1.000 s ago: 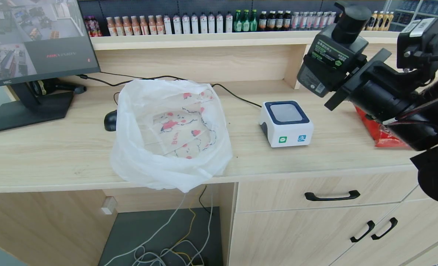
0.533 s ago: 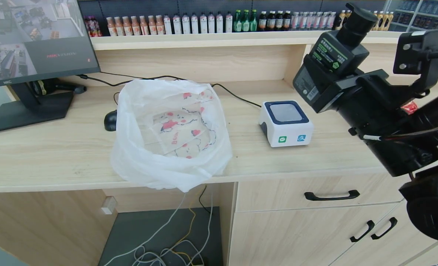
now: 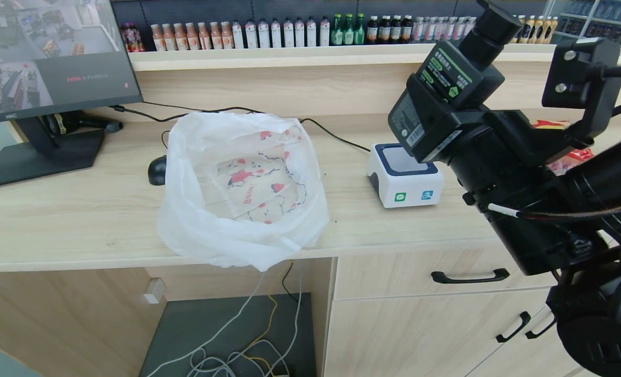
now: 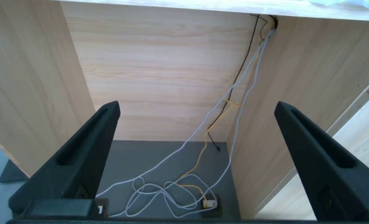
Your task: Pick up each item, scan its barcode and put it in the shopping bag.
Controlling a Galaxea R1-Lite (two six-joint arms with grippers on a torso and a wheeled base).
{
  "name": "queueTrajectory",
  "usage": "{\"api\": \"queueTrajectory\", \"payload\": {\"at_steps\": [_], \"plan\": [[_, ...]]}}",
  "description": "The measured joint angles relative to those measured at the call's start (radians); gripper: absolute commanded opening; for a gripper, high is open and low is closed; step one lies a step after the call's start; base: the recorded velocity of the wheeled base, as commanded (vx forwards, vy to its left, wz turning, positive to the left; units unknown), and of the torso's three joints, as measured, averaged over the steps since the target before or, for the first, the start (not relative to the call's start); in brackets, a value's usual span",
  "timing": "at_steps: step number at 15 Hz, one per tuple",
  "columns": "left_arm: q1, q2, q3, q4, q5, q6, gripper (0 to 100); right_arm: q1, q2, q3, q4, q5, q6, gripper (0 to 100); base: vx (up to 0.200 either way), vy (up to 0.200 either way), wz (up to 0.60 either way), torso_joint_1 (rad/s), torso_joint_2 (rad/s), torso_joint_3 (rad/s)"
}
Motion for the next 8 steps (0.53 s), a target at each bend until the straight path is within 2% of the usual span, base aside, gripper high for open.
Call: {"api": "queueTrajectory", "payload": {"at_steps": [8], "plan": [[0.0, 0.0, 0.0, 0.001, 0.001, -0.002, 100, 0.001, 0.012, -0.007, -0.005, 0.003, 0.034, 0, 0.0, 0.2, 0.0, 0.004, 0.0, 0.002]]}}
